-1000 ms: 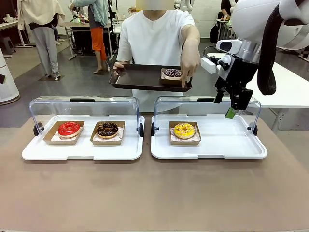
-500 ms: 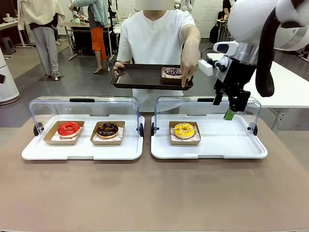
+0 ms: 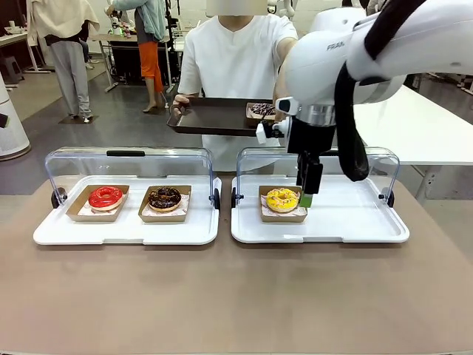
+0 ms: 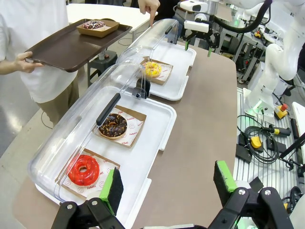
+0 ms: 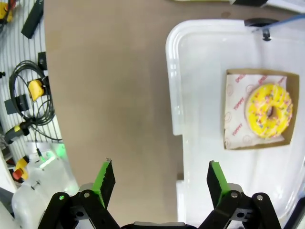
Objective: Provide the desired donut to the person.
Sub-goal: Pick up and lift the Paper togo box containing the Donut pointed at by the person.
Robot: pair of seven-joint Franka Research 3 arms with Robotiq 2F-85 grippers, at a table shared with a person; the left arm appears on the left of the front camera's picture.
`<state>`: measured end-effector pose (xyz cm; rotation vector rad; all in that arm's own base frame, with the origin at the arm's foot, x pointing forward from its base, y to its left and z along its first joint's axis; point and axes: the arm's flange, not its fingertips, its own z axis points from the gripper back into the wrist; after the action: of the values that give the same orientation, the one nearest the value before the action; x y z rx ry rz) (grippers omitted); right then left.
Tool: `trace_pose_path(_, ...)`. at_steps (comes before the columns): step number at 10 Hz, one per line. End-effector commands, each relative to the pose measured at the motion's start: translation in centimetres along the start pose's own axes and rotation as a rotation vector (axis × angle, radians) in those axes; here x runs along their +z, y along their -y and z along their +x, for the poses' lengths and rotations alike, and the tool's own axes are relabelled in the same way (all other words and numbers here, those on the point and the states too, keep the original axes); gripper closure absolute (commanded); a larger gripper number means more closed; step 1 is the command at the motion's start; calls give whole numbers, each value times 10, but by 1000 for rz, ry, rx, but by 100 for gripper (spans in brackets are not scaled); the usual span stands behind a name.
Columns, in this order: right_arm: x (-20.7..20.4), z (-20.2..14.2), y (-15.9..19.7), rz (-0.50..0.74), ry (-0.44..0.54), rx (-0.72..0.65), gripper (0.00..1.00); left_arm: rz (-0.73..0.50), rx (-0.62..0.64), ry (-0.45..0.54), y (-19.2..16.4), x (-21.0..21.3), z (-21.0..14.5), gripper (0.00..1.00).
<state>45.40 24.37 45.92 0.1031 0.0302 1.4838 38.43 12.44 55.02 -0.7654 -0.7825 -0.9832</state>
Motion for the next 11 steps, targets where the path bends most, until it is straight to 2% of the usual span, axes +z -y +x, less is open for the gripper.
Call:
trace_pose_path(1, -10, 1, 16, -44, -12, 106, 0, -2, -4, 15, 0, 1, 1, 0)
trace_pose_path(3, -25, 1, 22, -119, -13, 212, 0, -2, -4, 15, 0, 1, 1, 0)
trace_pose_path(5, -46, 0, 33, -66, -23, 225, 0, -2, -4, 15, 0, 1, 1, 0)
trace_pose_path(8, -64, -2, 44, -42, -28, 226, 0, -2, -4, 15, 0, 1, 1, 0)
trace_pose_path(11, -71, -3, 53, -20, -42, 167, 0, -2, -4, 15, 0, 1, 1, 0)
